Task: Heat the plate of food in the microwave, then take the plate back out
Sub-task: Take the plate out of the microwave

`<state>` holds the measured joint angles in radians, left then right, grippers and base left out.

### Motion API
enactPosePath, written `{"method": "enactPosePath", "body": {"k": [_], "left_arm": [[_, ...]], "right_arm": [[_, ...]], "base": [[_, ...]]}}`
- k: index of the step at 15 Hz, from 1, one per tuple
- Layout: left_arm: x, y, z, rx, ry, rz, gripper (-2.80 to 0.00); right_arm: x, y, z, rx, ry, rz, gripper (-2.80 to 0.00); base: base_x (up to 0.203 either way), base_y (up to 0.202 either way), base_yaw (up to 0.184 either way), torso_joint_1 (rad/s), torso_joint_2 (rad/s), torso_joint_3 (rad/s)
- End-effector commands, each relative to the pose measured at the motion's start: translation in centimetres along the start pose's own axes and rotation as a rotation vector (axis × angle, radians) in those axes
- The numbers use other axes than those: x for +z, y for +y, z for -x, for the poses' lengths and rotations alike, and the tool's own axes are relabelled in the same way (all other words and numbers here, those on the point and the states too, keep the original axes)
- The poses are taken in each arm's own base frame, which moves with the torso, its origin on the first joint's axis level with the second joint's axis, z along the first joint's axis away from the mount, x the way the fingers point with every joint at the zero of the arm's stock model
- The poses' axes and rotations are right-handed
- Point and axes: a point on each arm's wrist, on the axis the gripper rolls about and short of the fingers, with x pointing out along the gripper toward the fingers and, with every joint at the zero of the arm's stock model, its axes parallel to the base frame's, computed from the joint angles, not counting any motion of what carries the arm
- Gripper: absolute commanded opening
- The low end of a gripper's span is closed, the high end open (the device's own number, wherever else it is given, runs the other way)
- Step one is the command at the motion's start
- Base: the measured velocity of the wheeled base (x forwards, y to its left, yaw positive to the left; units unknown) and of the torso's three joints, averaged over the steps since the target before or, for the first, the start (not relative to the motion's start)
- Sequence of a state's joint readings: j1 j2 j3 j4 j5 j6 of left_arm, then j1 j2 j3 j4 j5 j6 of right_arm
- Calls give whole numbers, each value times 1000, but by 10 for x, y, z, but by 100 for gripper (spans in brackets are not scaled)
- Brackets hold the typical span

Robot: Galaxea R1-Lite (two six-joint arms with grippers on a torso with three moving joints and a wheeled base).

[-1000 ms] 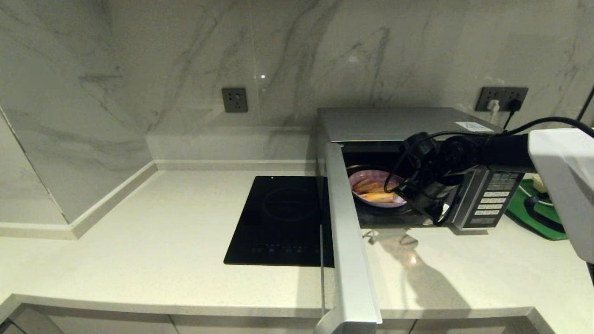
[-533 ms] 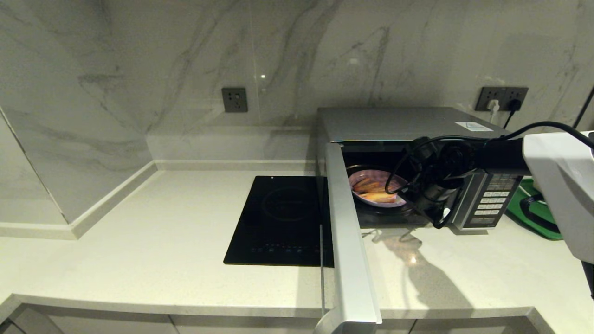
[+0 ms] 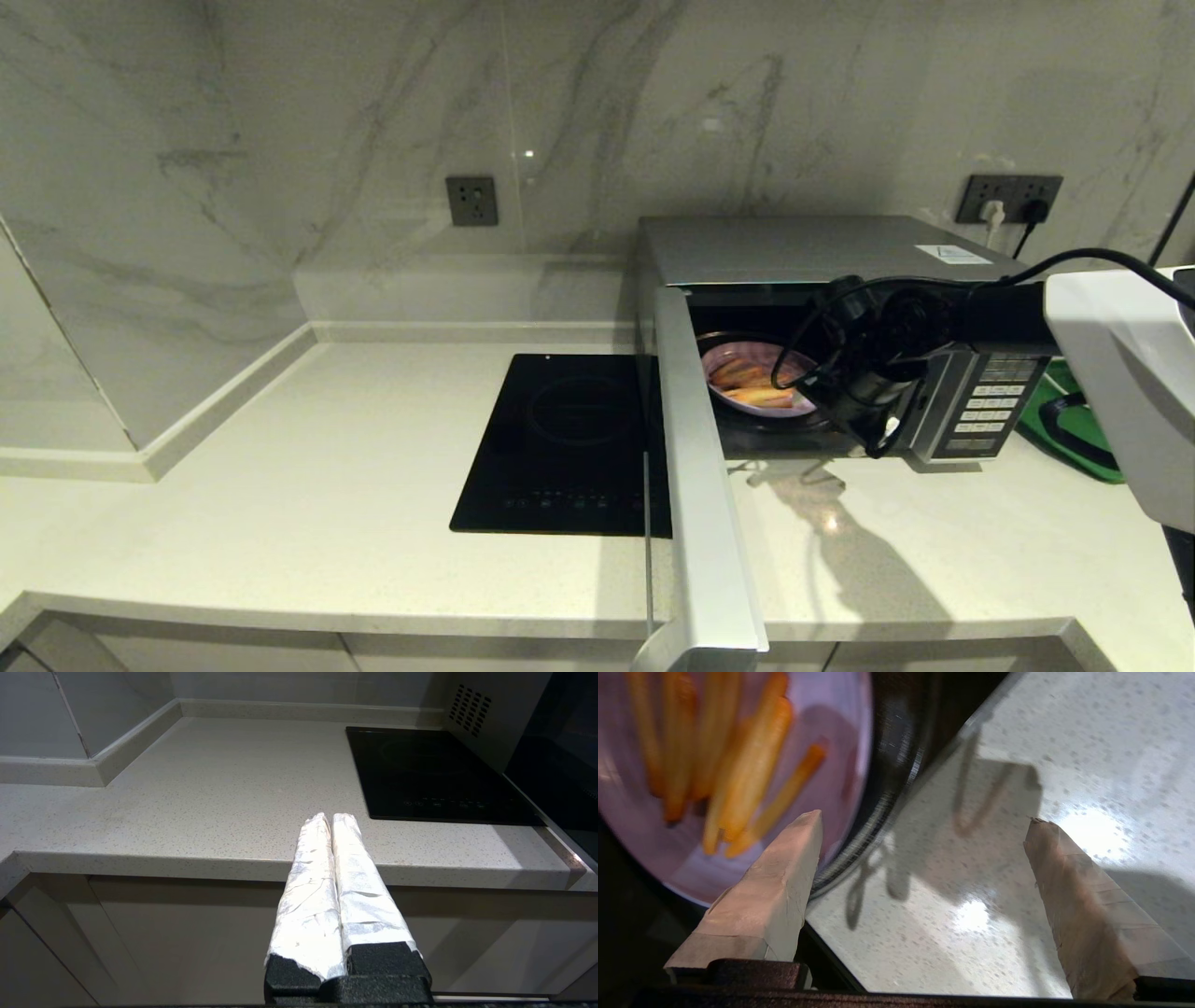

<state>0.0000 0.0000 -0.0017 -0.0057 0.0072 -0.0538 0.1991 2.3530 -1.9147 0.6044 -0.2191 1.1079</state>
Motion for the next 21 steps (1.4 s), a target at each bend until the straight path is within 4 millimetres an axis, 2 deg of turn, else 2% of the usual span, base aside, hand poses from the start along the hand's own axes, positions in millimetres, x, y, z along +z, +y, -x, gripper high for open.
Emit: {"method": "enactPosePath", "body": {"k": [1,4,19,20,21], "left_arm": [[0,0,0,0,0,1,-280],[0,0,0,0,0,0,-280],[0,0,0,1,0,0,-280],[0,0,0,0,0,1,-280],[0,0,0,0,0,1,-280]], "right_arm": [[-1,0,-3,0,0,-5,0],[-3,-1,-9,-11,5,-4,0],[-3,-2,-9,-16,2,-16,0],[-3,-2,-10,-17,3,-16,-280],[-3,-2,-10,-16,3,-16,-280]], "base": [[0,0,0,0,0,0],[0,0,0,0,0,0],[0,0,0,0,0,0],[0,0,0,0,0,0],[0,0,0,0,0,0]]}}
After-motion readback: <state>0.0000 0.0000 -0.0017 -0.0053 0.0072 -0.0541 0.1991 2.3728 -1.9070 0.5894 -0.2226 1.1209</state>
